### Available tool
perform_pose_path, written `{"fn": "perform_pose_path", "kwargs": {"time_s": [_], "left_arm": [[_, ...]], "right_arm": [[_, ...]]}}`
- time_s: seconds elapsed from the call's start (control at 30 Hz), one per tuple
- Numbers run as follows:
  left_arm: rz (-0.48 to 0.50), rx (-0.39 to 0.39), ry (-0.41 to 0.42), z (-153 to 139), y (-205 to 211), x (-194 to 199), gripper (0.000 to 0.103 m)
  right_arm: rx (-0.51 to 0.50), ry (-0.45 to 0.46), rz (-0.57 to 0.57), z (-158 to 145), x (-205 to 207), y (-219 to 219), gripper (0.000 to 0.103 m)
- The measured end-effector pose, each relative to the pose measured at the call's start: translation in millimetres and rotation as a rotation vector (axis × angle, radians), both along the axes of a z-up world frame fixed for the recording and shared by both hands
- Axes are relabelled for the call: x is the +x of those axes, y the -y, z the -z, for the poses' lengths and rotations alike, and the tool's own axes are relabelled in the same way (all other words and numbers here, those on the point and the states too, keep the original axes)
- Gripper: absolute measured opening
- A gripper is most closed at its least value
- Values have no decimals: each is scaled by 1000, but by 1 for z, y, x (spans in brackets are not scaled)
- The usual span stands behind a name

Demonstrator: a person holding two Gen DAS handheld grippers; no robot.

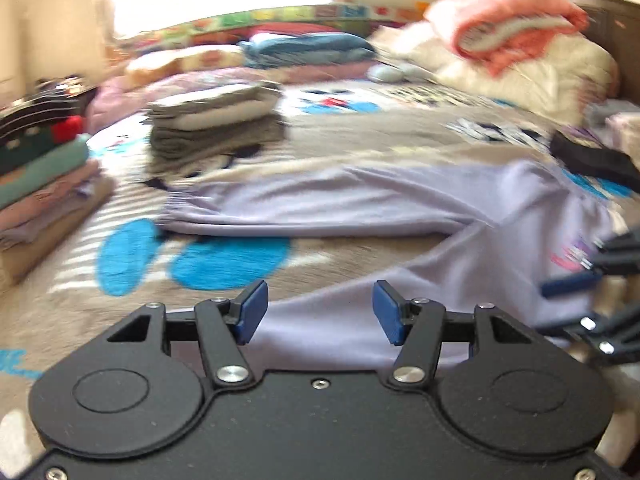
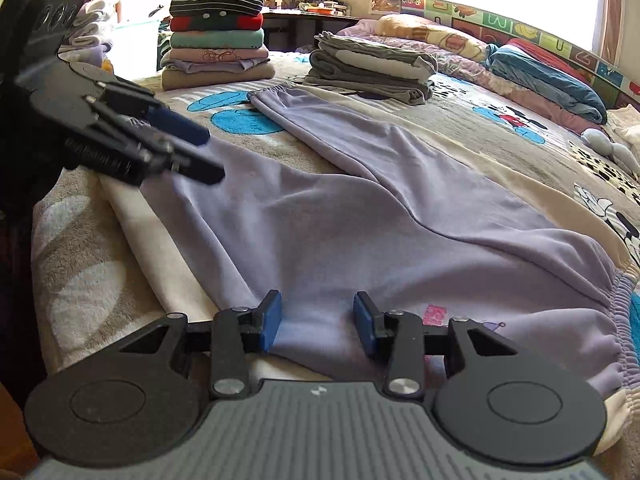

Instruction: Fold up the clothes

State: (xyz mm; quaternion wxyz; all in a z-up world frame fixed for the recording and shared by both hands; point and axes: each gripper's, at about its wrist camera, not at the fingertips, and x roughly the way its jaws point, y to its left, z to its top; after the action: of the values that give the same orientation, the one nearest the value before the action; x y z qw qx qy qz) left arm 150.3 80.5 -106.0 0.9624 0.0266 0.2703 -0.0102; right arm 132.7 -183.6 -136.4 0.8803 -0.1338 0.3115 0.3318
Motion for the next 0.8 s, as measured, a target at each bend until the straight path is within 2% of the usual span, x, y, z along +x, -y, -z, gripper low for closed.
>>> {"fn": "perform_pose_path", "kwargs": {"time_s": [0.07, 0.13, 0.23, 0.37, 0.4, 0.47, 0.5, 0.57, 0.6, 0.67, 0.7, 0.8], "left_arm": [[-134, -69, -10, -2, -34, -3, 57], [-222, -142, -37, 1, -63, -7, 57], [-257, -180, -53, 1, -82, -24, 57], [-250, -377, -103, 4, -101, -41, 57], [-255, -398, -115, 7, -102, -42, 57], [-253, -381, -131, 14, -97, -43, 48], [-259, -359, -133, 16, -94, -44, 34], [-250, -318, -119, 18, -89, -46, 29], [-238, -298, -101, 18, -87, -48, 21], [-200, -248, -65, 16, -82, -51, 12], [-171, -274, -56, 13, -86, -54, 6], [-68, -456, 21, -6, -118, -74, 5]], "right_arm": [[15, 1, 4, 2, 0, 2, 42], [25, -2, 8, 3, 0, 3, 42], [22, 1, 14, 2, -1, 1, 42], [39, 3, 31, 3, -3, 3, 42], [47, 2, 38, 4, -3, 4, 42], [66, 1, 53, 4, -4, 5, 42], [76, 0, 62, 5, -4, 6, 42], [83, 5, 78, 5, -6, 6, 42], [84, 9, 86, 5, -7, 6, 42], [87, 17, 99, 6, -8, 5, 42], [92, 16, 107, 6, -8, 6, 42], [101, 1, 130, 4, -9, 9, 42]]}}
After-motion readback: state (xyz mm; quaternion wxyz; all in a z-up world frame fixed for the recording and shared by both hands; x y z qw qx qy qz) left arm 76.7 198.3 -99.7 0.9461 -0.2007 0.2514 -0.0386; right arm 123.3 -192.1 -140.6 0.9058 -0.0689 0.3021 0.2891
